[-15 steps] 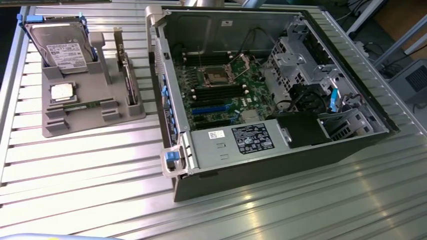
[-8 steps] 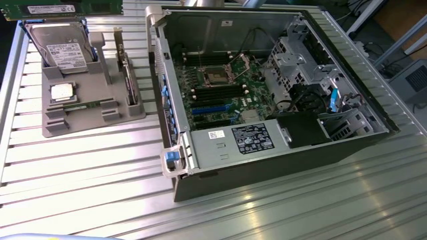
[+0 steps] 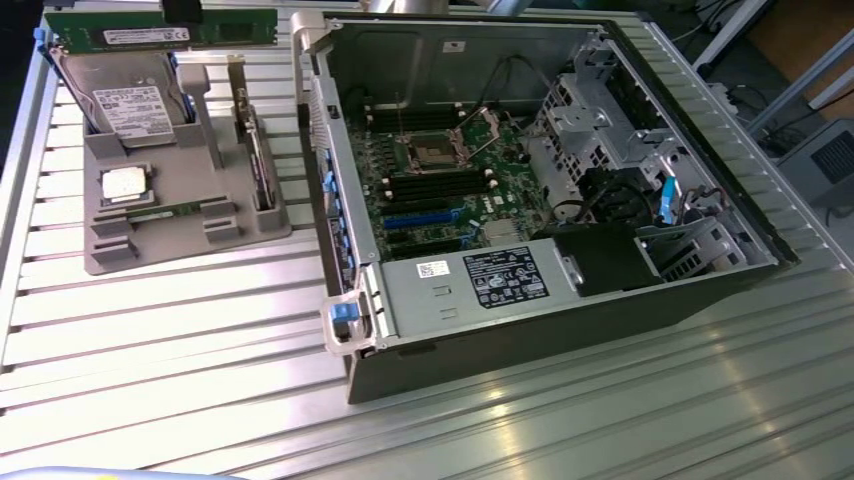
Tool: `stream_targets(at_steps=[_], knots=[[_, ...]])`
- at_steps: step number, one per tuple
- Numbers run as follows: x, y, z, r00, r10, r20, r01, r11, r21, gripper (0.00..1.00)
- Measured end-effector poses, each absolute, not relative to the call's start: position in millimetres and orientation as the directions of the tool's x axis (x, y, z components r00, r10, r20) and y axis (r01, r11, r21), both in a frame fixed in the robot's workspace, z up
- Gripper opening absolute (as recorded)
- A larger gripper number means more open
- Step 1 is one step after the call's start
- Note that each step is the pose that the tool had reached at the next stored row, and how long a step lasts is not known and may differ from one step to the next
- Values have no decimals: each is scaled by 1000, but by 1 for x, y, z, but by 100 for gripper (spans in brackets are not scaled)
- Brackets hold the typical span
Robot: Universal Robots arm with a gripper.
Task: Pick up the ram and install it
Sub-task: 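Pick up the ram and move it above insertion slot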
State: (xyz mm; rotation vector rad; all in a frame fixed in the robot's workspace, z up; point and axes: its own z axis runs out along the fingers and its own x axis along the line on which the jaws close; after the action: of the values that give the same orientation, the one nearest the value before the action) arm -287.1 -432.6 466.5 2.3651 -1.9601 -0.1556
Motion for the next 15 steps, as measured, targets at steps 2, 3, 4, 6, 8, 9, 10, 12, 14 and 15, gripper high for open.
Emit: stream_targets(at_steps=[2,3,4,6,8,9,10,12,14,15], knots=[[-282,-433,465,183,-982,-36,-975,-186,118,13],[-277,-433,463,183,-982,-37,-975,-186,120,13],[-272,-433,462,183,-982,-37,-975,-186,122,13],[-261,-433,459,183,-982,-38,-974,-186,126,13],[-252,-433,457,183,-982,-38,-974,-186,130,13],[-245,-433,455,183,-982,-39,-973,-186,133,13],[-241,-433,454,183,-982,-39,-973,-186,135,13],[-233,-433,452,183,-982,-40,-973,-186,138,13],[-222,-433,450,182,-982,-41,-972,-186,143,13],[-215,-433,449,182,-982,-41,-972,-186,145,13]])
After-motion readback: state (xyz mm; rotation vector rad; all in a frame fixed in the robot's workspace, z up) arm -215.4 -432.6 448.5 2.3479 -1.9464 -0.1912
